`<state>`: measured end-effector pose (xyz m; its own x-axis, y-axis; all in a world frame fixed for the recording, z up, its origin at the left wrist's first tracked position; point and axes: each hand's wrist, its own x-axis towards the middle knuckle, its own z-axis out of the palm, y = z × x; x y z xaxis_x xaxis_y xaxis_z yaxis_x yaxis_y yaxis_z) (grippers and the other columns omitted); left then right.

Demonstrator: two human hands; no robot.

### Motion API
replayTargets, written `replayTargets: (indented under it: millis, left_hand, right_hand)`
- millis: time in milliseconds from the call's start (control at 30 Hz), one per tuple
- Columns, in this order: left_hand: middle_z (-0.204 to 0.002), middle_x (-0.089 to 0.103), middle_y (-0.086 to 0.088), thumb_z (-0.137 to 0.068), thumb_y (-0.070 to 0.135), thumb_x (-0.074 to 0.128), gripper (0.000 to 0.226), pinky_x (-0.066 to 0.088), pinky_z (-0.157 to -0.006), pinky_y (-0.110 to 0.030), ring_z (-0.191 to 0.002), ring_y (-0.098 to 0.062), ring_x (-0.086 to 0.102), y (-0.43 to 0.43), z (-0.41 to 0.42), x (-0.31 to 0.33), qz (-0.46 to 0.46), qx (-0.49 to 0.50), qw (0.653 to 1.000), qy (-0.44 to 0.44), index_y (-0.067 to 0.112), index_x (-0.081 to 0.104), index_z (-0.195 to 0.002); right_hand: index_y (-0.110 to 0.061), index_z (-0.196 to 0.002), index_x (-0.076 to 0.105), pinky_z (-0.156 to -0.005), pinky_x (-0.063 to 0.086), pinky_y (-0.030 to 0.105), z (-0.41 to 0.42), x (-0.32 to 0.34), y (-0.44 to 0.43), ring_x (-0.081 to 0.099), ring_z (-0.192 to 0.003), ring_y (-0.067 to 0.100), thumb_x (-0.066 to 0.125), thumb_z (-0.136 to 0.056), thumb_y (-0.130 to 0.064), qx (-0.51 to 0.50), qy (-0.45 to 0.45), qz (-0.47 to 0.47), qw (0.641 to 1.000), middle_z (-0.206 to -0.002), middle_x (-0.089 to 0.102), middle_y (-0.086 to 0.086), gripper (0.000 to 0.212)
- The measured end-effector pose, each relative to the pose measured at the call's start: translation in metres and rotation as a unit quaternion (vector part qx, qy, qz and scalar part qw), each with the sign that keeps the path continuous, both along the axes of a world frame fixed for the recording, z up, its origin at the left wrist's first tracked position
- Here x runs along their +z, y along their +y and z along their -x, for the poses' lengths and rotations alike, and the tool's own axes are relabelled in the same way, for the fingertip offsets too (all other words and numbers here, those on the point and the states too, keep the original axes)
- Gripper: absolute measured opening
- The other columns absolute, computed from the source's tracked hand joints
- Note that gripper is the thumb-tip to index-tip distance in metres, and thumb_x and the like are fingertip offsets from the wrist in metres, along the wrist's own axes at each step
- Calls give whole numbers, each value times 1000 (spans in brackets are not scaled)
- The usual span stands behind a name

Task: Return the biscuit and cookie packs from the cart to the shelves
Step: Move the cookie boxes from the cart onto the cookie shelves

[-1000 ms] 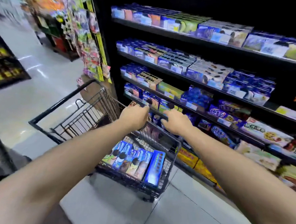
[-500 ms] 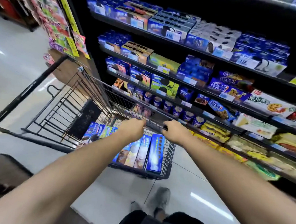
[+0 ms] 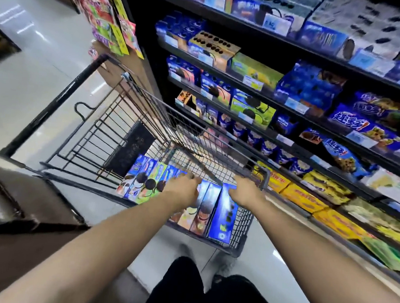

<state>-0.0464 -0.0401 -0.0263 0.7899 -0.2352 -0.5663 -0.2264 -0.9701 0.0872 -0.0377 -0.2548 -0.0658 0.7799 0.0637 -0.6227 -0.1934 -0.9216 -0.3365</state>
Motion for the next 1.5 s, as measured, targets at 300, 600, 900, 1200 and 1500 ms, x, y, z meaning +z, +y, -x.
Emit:
replayTargets:
  millis: [300,600,900,1200,1500]
  left_hand:
    - [-158,32,-10,-103,36,37,51,38,-111,-52,-143,-34,32,19,-17,-96,5,-76,994,78,27,34,-153]
    - [-169,-10,1,-104,28,38,63,9,-122,-53,-155,-29,-4,31,-10,-193,-9,-265,958,112,37,10,-159]
    - [-169,-10,-1,-101,23,43,64,15,-122,-56,-155,-31,1,42,-18,-198,2,-319,941,116,36,18,-158]
    - [-156,32,-12,-99,26,46,52,40,-111,-47,-137,-36,41,-12,-93,-80,135,-226,965,6,20,40,-151]
    - [-159,33,-11,-81,28,80,101,22,-117,-24,-146,-23,32,-76,-171,137,384,-161,904,-93,13,17,-159]
  right_hand:
    - [-21,-158,19,-106,43,42,22,-88,32,43,-136,39,59,-96,-41,-136,72,26,988,-153,33,22,76]
    - [-36,-159,-9,-110,38,47,52,-150,77,25,-146,43,60,-89,-64,-258,87,124,954,-163,-7,26,102]
    - [-38,-158,-12,-99,50,47,57,-144,77,49,-123,44,73,-83,-50,-347,49,69,934,-142,32,27,114]
    - [-39,-158,15,-99,49,37,11,4,8,60,-117,36,79,-79,-40,-315,-29,-64,947,-140,50,17,102]
    - [-24,-153,36,-109,40,30,-41,230,-72,55,-126,20,77,-86,-13,-134,-135,-104,976,-145,53,2,79]
